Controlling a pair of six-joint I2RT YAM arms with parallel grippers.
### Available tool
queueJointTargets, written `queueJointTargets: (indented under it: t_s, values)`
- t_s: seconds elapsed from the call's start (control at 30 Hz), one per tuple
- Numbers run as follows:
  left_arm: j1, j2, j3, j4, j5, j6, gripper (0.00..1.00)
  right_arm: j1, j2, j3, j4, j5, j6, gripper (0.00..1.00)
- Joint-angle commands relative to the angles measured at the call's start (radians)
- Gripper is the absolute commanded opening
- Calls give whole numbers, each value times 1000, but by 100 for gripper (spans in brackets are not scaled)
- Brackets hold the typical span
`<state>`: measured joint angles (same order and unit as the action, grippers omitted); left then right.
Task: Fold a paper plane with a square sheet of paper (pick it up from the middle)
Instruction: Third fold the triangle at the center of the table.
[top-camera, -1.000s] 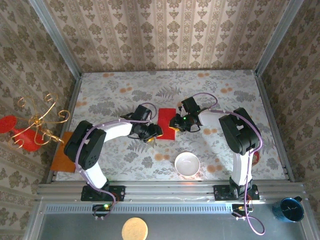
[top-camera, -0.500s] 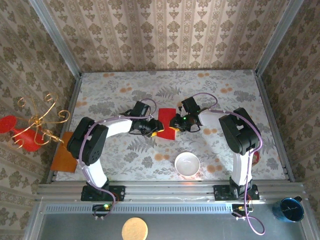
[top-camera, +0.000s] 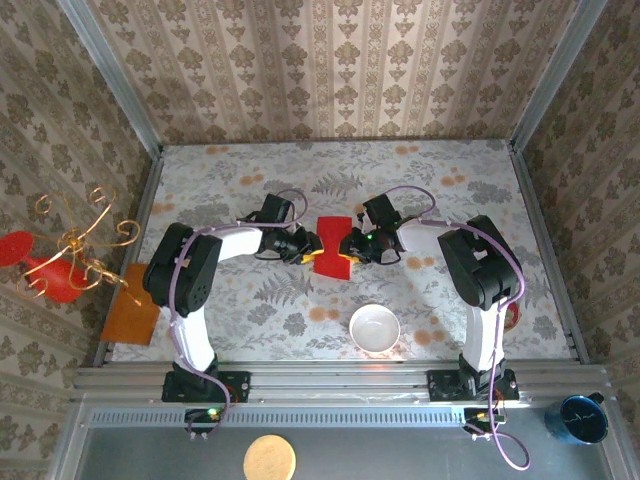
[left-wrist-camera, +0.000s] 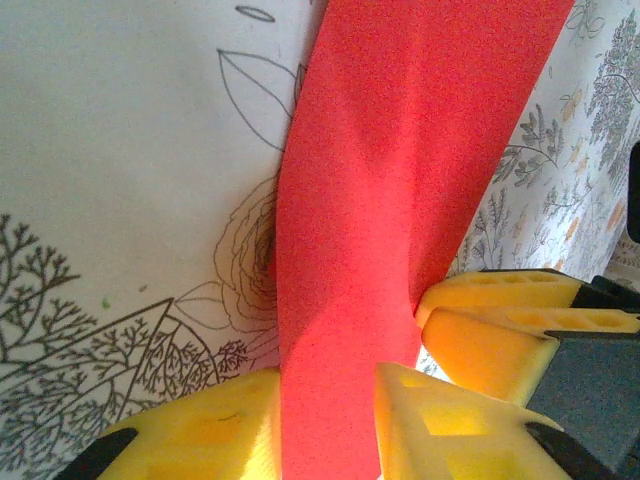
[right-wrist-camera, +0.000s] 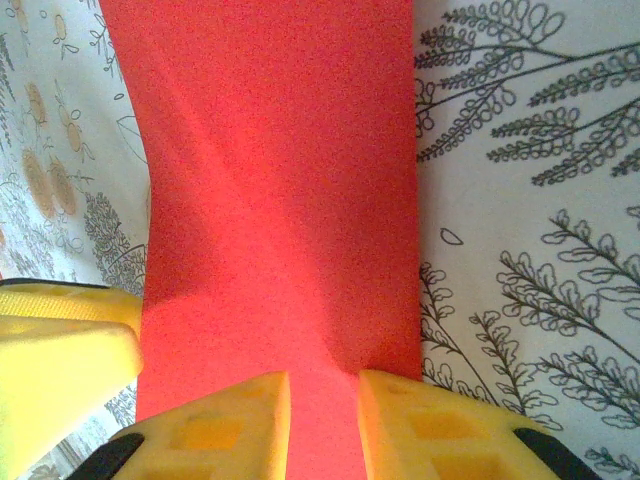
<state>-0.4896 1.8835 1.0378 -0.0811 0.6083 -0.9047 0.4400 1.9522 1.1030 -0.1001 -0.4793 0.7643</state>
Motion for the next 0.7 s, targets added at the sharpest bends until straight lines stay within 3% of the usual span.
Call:
queueJointTargets:
  t_s: [0.0, 0.23, 0.43, 0.5, 0.67]
  values:
    - [9, 20, 37, 1, 28, 13, 28, -7, 7, -40, -28, 39, 12, 28]
    - [11, 37, 43, 0, 59, 15, 20, -8, -8, -51, -1, 31, 9, 29]
    - [12, 34, 42, 2, 61, 8, 7, -13, -73, -40, -1, 33, -26, 35]
    - [11, 26, 40, 7, 59, -2, 2, -13, -122, -37, -11, 67, -65, 37]
    - [11, -5, 39, 17, 46, -37, 0, -5, -223, -53, -23, 144, -215, 41]
